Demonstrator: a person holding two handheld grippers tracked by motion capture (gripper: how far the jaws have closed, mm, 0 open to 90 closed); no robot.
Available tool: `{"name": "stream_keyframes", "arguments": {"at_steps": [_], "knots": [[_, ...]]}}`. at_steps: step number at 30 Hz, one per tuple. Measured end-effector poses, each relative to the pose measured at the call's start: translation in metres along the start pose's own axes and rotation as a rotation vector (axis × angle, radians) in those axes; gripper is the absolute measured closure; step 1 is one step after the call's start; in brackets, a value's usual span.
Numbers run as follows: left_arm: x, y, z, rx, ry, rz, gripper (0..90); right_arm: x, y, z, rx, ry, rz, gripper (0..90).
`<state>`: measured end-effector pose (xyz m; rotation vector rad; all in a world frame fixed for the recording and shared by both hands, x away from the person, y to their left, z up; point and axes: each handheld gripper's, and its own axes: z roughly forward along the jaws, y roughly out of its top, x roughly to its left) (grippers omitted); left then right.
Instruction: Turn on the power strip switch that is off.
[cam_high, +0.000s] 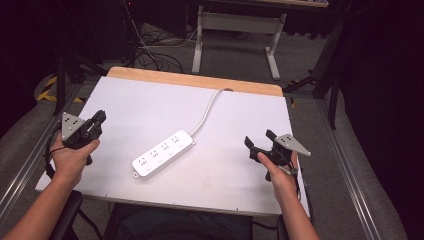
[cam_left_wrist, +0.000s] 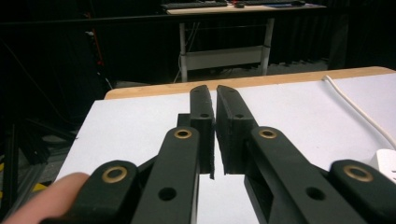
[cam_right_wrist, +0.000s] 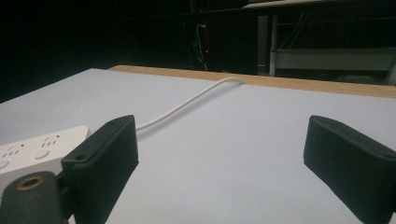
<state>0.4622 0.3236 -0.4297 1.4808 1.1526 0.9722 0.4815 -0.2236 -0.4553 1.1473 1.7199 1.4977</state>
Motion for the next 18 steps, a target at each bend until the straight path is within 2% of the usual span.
{"name": "stream_keyframes", "arguments": {"at_steps": [4,9,10,11,13,18], "knots": [[-0.0004,0.0006,0.0001,0.000,-0.014,-0.002,88.3,-0.0003,-0.0002,-0.0005,0.003,0.000,0.002,10.8],[-0.0012,0.0025,-0.0010,0.027,-0.048,0.004,89.9,-0.0006,-0.0003,-0.0008,0.003,-0.002,0.007,11.0],[-0.0014,0.0036,-0.0019,0.039,-0.067,0.006,89.9,-0.0005,-0.0003,-0.0008,0.003,-0.002,0.008,11.2],[-0.0014,0.0036,-0.0019,0.039,-0.067,0.006,90.0,-0.0005,-0.0003,-0.0008,0.005,-0.003,0.007,11.5],[-0.0019,0.0054,-0.0024,0.058,-0.105,-0.005,90.0,-0.0006,-0.0005,-0.0006,0.006,-0.003,0.007,11.5],[-0.0019,0.0072,-0.0017,0.100,-0.157,-0.006,90.0,-0.0007,-0.0005,-0.0008,0.007,-0.003,0.005,11.5]]}}
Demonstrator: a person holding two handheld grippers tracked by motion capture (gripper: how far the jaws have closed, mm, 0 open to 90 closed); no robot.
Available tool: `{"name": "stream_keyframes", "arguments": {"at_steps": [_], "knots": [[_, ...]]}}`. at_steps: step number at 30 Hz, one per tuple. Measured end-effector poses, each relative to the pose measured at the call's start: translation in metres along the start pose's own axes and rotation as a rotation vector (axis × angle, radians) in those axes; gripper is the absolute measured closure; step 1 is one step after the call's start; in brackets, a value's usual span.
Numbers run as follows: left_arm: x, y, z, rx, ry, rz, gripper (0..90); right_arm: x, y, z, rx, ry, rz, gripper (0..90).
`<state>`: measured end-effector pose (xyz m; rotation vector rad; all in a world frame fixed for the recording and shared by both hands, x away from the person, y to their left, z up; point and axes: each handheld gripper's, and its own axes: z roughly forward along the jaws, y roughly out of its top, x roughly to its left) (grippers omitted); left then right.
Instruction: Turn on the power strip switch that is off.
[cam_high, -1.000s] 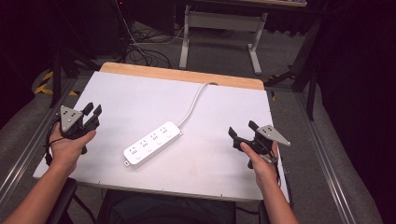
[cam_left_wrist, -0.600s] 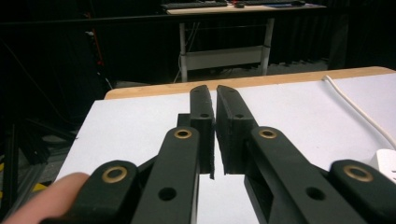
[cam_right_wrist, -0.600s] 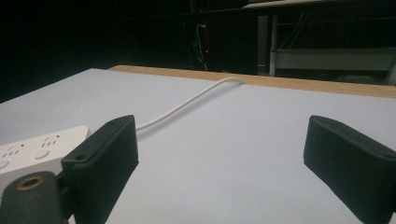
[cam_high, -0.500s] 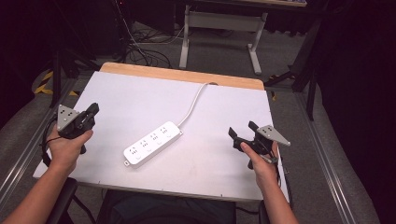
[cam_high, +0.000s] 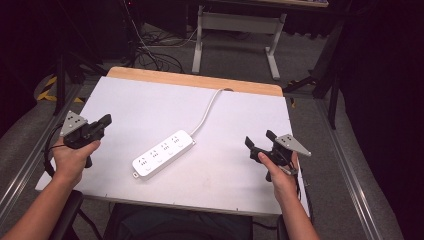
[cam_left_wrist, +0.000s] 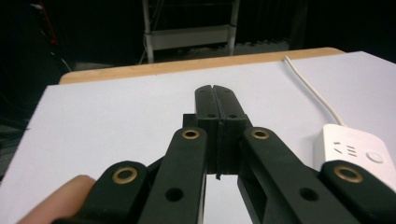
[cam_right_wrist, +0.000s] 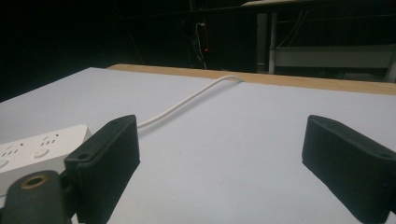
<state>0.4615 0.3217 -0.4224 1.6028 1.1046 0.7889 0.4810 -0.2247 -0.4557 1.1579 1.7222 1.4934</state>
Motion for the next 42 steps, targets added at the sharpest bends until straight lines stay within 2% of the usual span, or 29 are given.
{"name": "stream_keyframes", "arguments": {"at_steps": [5,10,14,19,33,34,42], "knots": [[-0.002,0.000,0.001,0.011,-0.037,-0.005,90.0,0.000,0.000,-0.001,0.001,-0.001,0.001,11.5],[-0.008,0.002,0.003,0.021,-0.093,0.033,90.0,0.000,0.000,-0.002,-0.001,-0.004,0.006,11.5],[-0.011,0.002,0.005,0.034,-0.133,0.035,90.0,-0.001,-0.001,-0.003,0.000,-0.006,0.007,11.5],[-0.017,0.002,0.007,0.050,-0.170,0.060,90.0,-0.001,-0.001,-0.003,0.003,-0.008,0.007,11.5],[-0.027,0.003,0.015,0.077,-0.231,0.092,90.0,-0.002,-0.003,-0.008,0.008,-0.024,0.012,11.8],[-0.029,0.003,0.016,0.083,-0.245,0.096,90.0,-0.002,-0.003,-0.008,0.008,-0.024,0.011,11.7],[-0.039,0.003,0.022,0.103,-0.269,0.145,90.0,-0.002,-0.003,-0.008,0.009,-0.026,0.010,11.8]]}}
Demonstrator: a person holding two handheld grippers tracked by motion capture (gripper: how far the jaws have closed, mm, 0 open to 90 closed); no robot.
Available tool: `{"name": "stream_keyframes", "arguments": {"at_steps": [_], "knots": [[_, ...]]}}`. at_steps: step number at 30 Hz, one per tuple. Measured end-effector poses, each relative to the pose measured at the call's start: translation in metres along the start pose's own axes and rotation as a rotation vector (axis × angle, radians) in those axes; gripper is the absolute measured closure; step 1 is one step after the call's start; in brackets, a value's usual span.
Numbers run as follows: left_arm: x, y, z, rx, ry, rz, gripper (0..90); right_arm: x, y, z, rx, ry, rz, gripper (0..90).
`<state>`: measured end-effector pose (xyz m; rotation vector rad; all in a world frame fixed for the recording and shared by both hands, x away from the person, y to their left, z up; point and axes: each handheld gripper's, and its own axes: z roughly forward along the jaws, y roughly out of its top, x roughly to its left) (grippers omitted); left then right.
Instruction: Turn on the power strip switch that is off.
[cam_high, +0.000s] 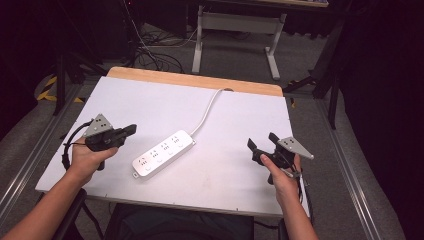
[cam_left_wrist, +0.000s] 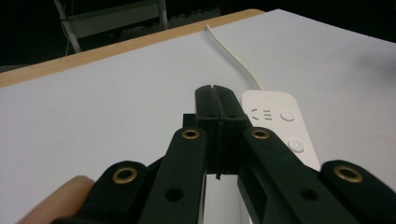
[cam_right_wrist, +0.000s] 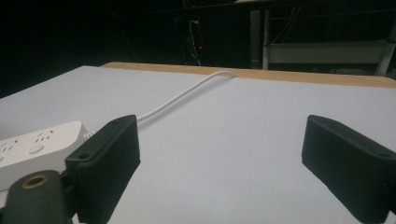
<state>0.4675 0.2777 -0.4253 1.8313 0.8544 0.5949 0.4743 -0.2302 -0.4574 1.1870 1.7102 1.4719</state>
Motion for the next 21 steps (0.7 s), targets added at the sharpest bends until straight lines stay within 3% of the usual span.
{"name": "stream_keyframes", "arguments": {"at_steps": [21], "knots": [[-0.014,0.001,0.013,0.057,-0.070,0.072,90.0,0.000,0.000,0.000,0.003,-0.001,0.000,12.2]]}}
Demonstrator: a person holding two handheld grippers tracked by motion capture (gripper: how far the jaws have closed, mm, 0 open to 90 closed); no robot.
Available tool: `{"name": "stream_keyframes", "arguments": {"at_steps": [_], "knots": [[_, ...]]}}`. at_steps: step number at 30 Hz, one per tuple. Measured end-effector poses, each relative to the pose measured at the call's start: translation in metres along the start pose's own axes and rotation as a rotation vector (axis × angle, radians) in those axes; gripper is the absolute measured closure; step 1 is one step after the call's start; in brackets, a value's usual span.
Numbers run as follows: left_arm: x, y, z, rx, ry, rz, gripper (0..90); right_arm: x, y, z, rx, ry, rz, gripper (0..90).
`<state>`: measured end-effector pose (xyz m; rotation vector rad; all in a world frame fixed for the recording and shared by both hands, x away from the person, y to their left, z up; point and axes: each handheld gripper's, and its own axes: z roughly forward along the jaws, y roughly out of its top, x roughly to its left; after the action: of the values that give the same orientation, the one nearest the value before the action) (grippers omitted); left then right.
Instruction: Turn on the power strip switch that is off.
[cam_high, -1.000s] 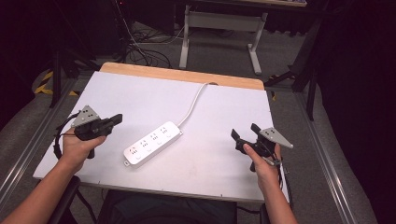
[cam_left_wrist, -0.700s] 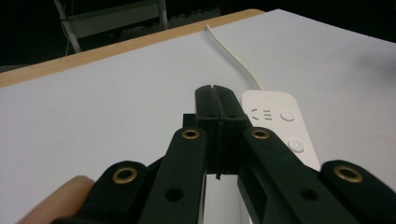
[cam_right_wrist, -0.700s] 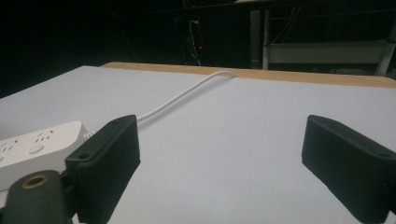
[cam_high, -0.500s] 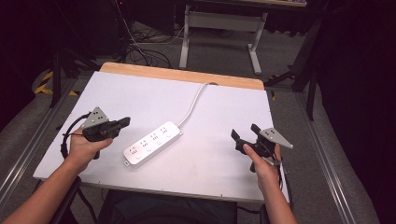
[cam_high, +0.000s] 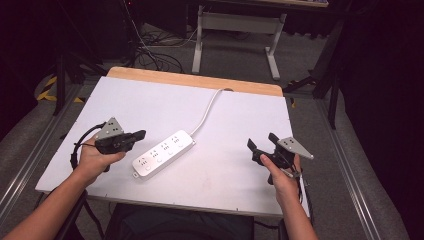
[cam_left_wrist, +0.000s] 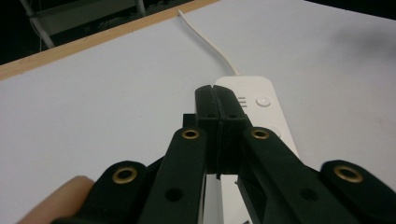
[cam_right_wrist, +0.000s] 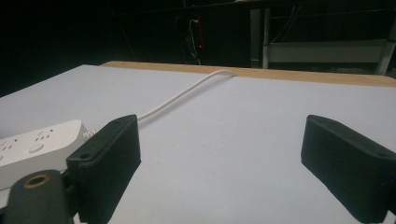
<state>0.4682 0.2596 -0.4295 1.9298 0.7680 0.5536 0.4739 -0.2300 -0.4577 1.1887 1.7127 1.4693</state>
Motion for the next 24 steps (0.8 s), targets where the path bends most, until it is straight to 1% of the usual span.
{"name": "stream_keyframes", "arguments": {"at_steps": [1,2,5,8,10,14,16,17,20,21,24], "knots": [[-0.001,0.000,0.001,-0.001,-0.002,-0.005,90.0,0.000,0.000,0.000,0.000,0.000,0.000,12.2],[-0.001,0.001,0.002,0.003,-0.004,0.004,90.0,0.000,0.000,0.000,0.001,0.001,0.000,12.3],[-0.002,0.001,0.003,0.007,-0.003,0.008,90.0,0.000,0.000,0.000,0.003,0.000,-0.001,12.4],[-0.004,0.002,0.005,0.017,-0.018,0.011,90.0,0.000,0.000,0.000,0.003,0.000,-0.002,12.4],[-0.006,0.001,0.008,0.036,-0.029,0.018,90.0,0.000,0.000,0.000,0.005,0.000,-0.002,12.4],[-0.009,0.001,0.014,0.058,-0.042,0.049,90.0,0.000,0.000,0.000,0.007,0.000,-0.003,12.5],[-0.011,0.001,0.016,0.070,-0.057,0.046,90.0,0.000,0.000,0.000,0.008,0.000,-0.003,12.5],[-0.011,0.001,0.016,0.076,-0.057,0.056,90.0,0.000,0.000,0.000,0.007,-0.001,-0.003,12.5],[-0.012,0.001,0.018,0.080,-0.063,0.051,90.0,0.000,-0.001,0.000,0.008,0.000,-0.002,12.5],[-0.012,0.001,0.018,0.091,-0.076,0.043,90.0,0.000,-0.001,0.000,0.008,-0.001,-0.002,12.5],[-0.012,0.000,0.019,0.103,-0.085,0.037,90.0,0.000,-0.001,0.000,0.009,0.000,-0.003,12.6]]}}
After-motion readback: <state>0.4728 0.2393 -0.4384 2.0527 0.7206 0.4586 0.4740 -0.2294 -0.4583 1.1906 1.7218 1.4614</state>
